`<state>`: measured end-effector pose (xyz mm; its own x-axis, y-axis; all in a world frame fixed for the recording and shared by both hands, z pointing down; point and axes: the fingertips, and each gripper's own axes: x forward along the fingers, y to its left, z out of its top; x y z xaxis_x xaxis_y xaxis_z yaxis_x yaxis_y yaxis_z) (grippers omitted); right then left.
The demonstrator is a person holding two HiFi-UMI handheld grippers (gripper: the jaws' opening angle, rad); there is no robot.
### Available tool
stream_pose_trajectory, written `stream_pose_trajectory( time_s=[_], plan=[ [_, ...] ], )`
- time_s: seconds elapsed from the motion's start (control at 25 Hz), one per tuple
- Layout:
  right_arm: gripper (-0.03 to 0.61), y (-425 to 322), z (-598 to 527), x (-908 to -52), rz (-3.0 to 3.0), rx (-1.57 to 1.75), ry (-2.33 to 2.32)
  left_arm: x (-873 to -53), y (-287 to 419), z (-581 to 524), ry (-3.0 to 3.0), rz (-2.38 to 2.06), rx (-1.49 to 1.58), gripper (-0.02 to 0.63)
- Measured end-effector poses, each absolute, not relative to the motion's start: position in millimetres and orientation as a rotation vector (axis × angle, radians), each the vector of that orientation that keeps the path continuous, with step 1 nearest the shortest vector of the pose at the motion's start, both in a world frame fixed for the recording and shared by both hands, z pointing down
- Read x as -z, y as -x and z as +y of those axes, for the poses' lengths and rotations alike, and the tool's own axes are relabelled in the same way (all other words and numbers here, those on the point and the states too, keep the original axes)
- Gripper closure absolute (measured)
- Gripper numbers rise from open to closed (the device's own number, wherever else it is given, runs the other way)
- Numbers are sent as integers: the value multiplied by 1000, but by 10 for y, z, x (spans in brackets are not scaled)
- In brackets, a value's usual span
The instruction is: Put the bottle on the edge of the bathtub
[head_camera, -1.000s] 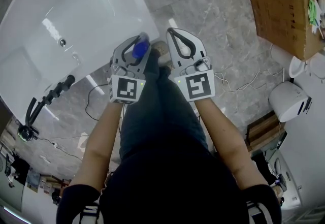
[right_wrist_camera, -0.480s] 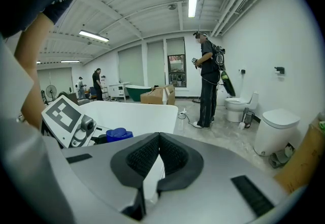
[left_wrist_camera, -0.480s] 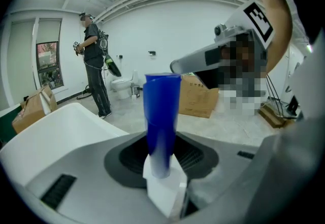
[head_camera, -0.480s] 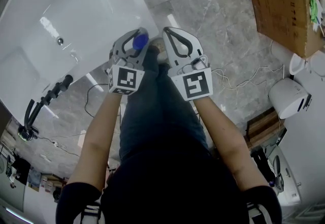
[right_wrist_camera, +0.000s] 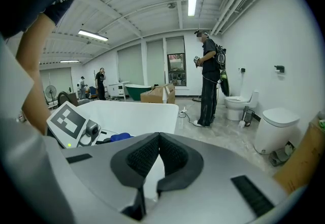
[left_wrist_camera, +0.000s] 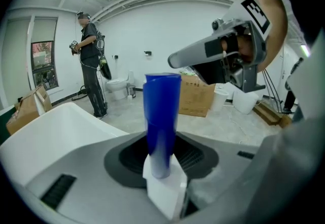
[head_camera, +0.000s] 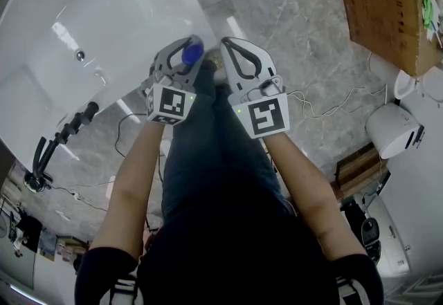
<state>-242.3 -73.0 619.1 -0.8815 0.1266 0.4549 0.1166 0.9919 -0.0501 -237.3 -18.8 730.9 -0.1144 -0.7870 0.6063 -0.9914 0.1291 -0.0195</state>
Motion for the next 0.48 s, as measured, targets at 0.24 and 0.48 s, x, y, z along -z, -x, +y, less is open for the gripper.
stream_pose_trajectory(
  time_s=[0.24, 0.48],
  plan=[
    [561, 2426, -704, -6201, -2658, -21, 168, -7329, 2361, -165, -1766, -1949, -612, 460],
    [561, 2398, -720, -6159, -2660, -21, 158, -7339, 2361, -161, -1774, -1924, -629, 455]
  ],
)
